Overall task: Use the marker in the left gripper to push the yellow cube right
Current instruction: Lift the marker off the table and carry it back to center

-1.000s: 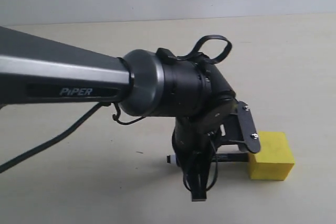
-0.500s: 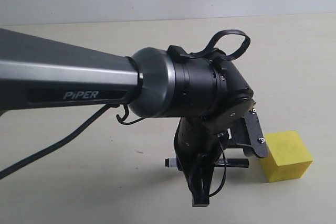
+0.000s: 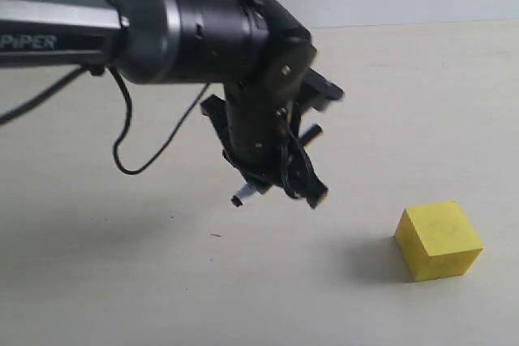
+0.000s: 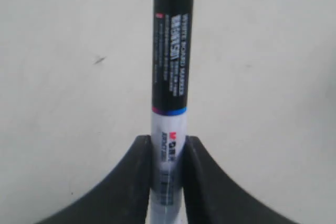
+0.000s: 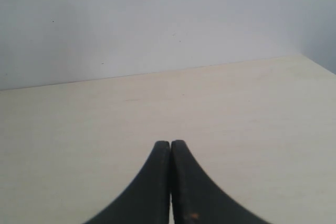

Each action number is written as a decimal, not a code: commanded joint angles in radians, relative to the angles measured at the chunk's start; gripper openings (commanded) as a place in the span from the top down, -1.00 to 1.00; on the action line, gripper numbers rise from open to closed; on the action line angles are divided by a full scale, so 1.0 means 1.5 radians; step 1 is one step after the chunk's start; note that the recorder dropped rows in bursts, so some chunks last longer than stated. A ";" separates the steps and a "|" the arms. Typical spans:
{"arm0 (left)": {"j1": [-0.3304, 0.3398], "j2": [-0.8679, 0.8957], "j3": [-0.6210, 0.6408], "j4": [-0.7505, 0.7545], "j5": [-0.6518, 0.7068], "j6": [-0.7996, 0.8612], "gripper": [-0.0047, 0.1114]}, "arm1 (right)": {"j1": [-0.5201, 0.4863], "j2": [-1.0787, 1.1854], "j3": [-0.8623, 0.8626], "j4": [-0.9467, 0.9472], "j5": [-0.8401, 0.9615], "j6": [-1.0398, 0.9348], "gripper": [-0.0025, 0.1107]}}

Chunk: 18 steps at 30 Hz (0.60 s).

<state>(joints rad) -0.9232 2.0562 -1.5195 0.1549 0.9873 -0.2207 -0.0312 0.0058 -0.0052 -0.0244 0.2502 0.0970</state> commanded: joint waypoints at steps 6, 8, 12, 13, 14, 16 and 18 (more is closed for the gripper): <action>0.058 0.002 -0.003 -0.056 -0.016 -0.296 0.92 | -0.003 -0.004 0.003 -0.006 -0.005 0.001 0.96; 0.058 0.013 -0.003 -0.057 -0.043 -0.343 0.92 | -0.003 -0.004 0.003 -0.006 -0.005 0.001 0.96; 0.060 0.036 -0.003 -0.059 -0.052 -0.398 0.92 | -0.003 -0.004 0.003 -0.006 -0.005 0.001 0.96; 0.061 0.041 -0.003 -0.059 -0.049 -0.406 0.92 | -0.003 -0.004 0.003 -0.006 -0.005 0.001 0.96; 0.064 0.046 -0.003 -0.061 -0.049 -0.413 0.92 | -0.003 -0.004 0.003 -0.006 -0.005 0.001 0.96; 0.071 0.054 -0.003 -0.061 -0.041 -0.419 0.92 | -0.003 -0.004 0.003 -0.006 -0.005 0.001 0.96; 0.076 0.059 -0.003 -0.062 -0.034 -0.419 0.92 | -0.003 -0.004 0.003 -0.006 -0.005 0.001 0.96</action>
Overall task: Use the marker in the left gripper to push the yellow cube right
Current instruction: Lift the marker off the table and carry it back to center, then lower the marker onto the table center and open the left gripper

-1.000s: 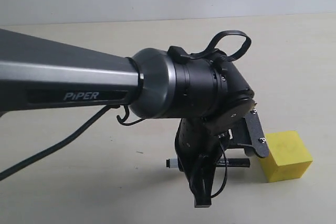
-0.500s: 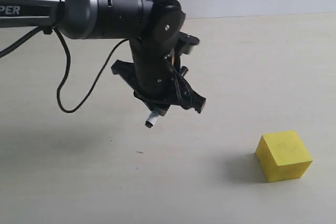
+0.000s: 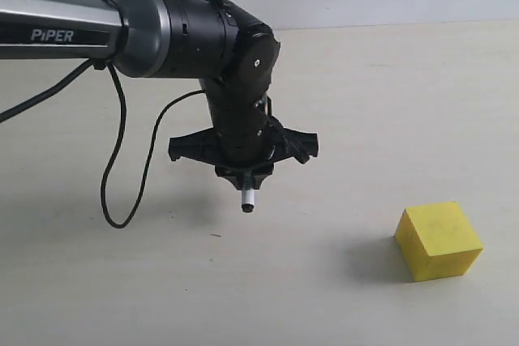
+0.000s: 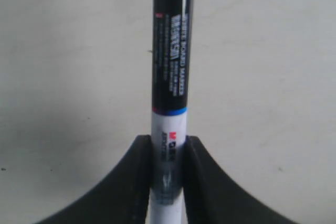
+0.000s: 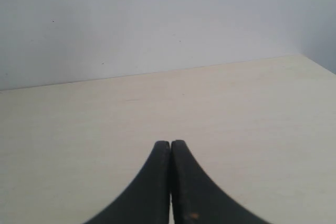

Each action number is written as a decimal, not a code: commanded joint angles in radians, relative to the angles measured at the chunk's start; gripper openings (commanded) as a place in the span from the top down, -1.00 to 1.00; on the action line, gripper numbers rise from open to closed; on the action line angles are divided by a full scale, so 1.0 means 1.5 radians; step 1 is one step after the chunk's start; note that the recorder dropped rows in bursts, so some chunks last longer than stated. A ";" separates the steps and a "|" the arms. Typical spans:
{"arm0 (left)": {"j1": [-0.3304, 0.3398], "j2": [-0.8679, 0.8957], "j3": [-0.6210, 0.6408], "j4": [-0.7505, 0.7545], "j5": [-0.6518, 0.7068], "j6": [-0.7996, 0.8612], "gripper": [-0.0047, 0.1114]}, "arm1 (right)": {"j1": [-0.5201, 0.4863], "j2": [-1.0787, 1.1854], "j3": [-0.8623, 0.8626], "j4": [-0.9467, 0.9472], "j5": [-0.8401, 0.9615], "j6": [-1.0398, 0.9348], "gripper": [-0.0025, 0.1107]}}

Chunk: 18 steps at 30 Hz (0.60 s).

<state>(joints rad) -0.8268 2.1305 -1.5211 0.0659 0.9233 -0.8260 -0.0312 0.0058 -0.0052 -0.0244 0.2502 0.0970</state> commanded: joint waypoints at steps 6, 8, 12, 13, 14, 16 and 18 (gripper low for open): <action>0.028 0.020 -0.002 -0.038 0.007 -0.010 0.92 | -0.003 -0.004 0.003 -0.006 -0.005 0.001 0.96; 0.032 0.020 -0.002 -0.044 0.007 0.005 0.92 | -0.003 -0.004 0.003 -0.006 -0.005 0.001 0.96; 0.034 0.021 -0.002 -0.061 0.007 0.036 0.92 | -0.003 -0.004 0.003 -0.006 -0.005 0.001 0.96; 0.034 0.021 -0.002 -0.067 0.005 0.043 0.92 | -0.003 -0.004 0.003 -0.006 -0.005 0.001 0.96; 0.034 0.023 -0.002 -0.074 0.000 0.049 0.92 | -0.003 -0.004 0.003 -0.006 -0.005 0.001 0.96; 0.034 0.028 -0.002 -0.094 -0.010 0.070 0.92 | -0.003 -0.004 0.003 -0.006 -0.005 0.001 0.96; 0.034 0.034 -0.002 -0.112 -0.025 0.087 0.92 | -0.003 -0.004 0.003 -0.006 -0.005 0.001 0.96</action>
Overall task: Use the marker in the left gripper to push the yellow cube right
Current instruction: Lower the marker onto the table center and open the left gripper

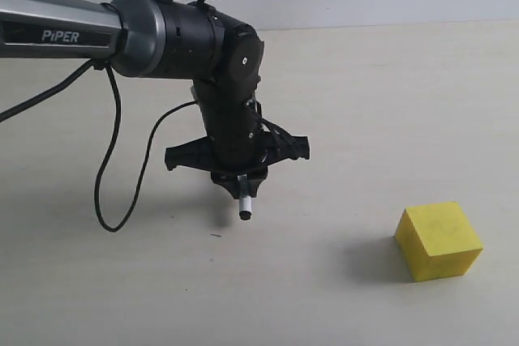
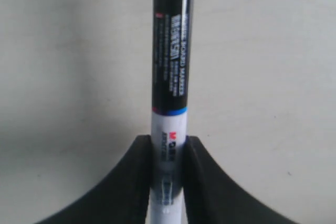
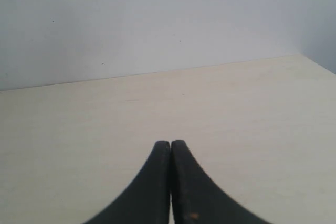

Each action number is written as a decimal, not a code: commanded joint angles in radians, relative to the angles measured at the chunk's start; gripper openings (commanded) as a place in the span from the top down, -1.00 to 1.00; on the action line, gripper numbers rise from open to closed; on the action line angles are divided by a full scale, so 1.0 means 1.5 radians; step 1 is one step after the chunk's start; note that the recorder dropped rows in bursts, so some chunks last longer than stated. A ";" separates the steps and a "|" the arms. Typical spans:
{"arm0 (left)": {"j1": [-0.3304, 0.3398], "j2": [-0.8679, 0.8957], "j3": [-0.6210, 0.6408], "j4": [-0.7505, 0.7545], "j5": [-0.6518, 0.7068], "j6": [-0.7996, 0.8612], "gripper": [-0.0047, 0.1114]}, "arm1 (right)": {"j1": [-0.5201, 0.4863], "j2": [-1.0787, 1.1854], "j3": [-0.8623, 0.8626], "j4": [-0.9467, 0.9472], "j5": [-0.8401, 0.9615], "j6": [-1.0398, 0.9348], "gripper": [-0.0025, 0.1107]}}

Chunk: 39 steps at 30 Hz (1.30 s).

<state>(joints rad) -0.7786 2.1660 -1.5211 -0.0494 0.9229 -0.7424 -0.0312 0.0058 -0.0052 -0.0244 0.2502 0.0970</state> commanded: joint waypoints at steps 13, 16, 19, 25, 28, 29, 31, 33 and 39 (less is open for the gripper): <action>0.013 0.017 -0.002 -0.039 -0.020 0.053 0.92 | -0.003 -0.004 0.003 -0.006 -0.005 0.001 0.96; 0.013 0.018 -0.002 -0.039 -0.020 0.056 0.92 | -0.003 -0.004 0.003 -0.006 -0.005 0.001 0.96; 0.013 0.023 -0.002 -0.039 -0.020 0.056 0.92 | -0.003 -0.004 0.003 -0.006 -0.005 0.001 0.96; 0.013 0.034 -0.002 -0.039 -0.021 0.065 0.92 | -0.003 -0.004 0.003 -0.006 -0.005 0.001 0.96; 0.013 0.034 -0.002 -0.039 -0.021 0.072 0.79 | -0.003 -0.004 0.003 -0.006 -0.005 0.001 0.96; 0.013 0.034 -0.002 -0.039 -0.021 0.074 0.72 | -0.003 -0.004 0.003 -0.006 -0.005 0.001 0.96; 0.013 0.034 -0.002 -0.039 -0.021 0.076 0.59 | -0.003 -0.004 0.003 -0.006 -0.005 0.001 0.96; 0.013 0.034 -0.002 -0.039 -0.021 0.076 0.46 | -0.003 -0.004 0.003 -0.006 -0.005 0.001 0.96; 0.013 0.034 -0.002 -0.039 -0.020 0.073 0.41 | -0.003 -0.004 0.003 -0.006 -0.005 0.001 0.96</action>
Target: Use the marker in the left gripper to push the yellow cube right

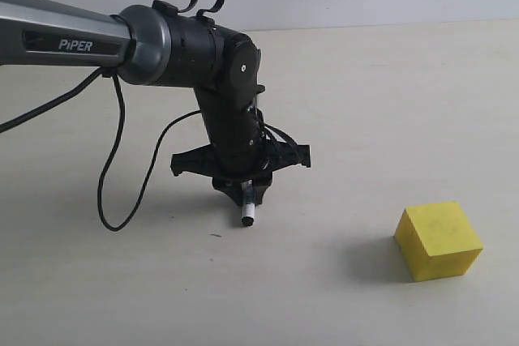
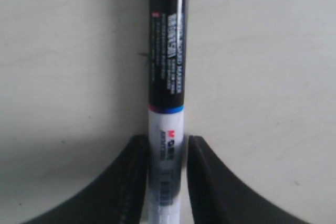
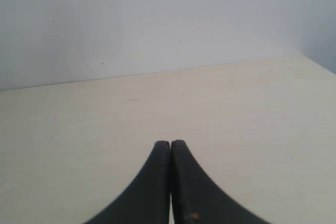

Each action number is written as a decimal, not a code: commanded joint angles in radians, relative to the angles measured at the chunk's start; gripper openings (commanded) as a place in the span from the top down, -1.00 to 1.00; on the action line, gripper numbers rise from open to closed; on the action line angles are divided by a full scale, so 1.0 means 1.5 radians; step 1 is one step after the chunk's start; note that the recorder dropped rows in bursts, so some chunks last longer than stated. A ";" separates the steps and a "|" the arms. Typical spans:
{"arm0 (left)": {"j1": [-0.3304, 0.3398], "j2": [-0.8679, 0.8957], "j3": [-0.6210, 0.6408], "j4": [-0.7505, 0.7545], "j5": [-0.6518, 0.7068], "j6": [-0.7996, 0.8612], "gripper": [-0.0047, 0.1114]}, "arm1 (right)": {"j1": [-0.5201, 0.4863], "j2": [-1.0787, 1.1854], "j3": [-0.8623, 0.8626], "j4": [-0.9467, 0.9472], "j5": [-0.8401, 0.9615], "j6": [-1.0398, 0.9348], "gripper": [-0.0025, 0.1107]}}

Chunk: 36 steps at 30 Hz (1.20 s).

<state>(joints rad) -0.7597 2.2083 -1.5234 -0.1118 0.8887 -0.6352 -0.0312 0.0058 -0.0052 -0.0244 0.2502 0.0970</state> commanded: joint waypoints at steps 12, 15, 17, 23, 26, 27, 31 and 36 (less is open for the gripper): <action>0.001 -0.008 0.000 0.003 0.004 0.009 0.41 | -0.003 -0.004 0.003 -0.006 -0.005 0.001 0.96; 0.001 -0.027 0.000 0.003 0.012 0.020 0.41 | -0.003 -0.004 0.003 -0.006 -0.005 0.001 0.96; 0.001 -0.043 0.000 0.005 0.025 0.022 0.41 | -0.003 -0.004 0.003 -0.006 -0.005 0.001 0.96; 0.001 -0.096 0.000 0.014 0.082 0.100 0.41 | -0.003 -0.004 0.003 -0.006 -0.005 0.001 0.96; -0.001 -0.118 0.000 0.015 0.111 0.192 0.41 | -0.003 -0.004 0.003 -0.006 -0.005 0.001 0.96; -0.003 -0.124 0.001 0.020 0.117 0.214 0.41 | -0.003 -0.004 0.003 -0.006 -0.005 0.001 0.96; -0.009 -0.147 0.032 0.038 0.097 0.258 0.41 | -0.003 -0.004 0.003 -0.006 -0.005 0.001 0.96; -0.018 -0.210 0.146 0.006 -0.069 0.278 0.81 | -0.003 -0.004 0.003 -0.006 -0.005 0.001 0.96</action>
<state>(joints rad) -0.7738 1.9493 -1.3893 -0.0718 0.9224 -0.2320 -0.0312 0.0058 -0.0052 -0.0244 0.2502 0.0970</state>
